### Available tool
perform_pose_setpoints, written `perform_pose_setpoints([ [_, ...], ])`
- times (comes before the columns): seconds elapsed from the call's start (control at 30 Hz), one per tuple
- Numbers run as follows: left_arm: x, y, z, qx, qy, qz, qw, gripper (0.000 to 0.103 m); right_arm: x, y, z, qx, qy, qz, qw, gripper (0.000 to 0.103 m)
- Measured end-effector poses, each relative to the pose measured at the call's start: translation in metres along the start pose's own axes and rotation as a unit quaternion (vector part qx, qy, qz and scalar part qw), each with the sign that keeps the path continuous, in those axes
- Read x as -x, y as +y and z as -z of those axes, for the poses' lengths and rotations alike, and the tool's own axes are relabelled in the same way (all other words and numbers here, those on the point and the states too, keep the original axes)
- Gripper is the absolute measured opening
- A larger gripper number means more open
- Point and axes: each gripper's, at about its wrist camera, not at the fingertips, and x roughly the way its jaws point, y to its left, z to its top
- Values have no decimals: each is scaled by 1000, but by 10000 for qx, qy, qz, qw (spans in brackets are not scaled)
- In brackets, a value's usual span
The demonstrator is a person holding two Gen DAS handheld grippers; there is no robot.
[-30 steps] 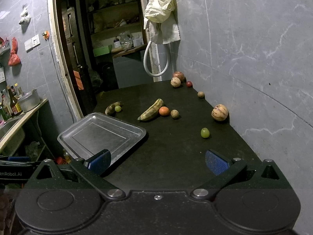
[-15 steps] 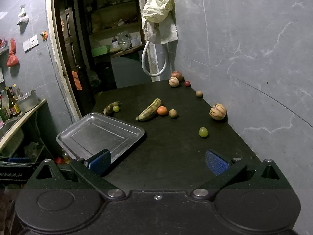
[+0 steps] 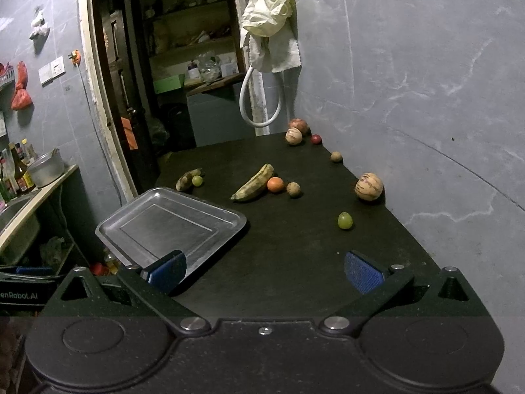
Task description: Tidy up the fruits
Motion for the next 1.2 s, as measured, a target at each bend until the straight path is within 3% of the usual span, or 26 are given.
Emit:
perform_pose_setpoints([
  [0.87,-14,25,8,702,347,331,9964,102,-5,13,-7,218,61,8,9997,102],
  [1.2,-24,35,8,909,549,793,9912,102,-12,12,-9,204,105,57,9997,102],
])
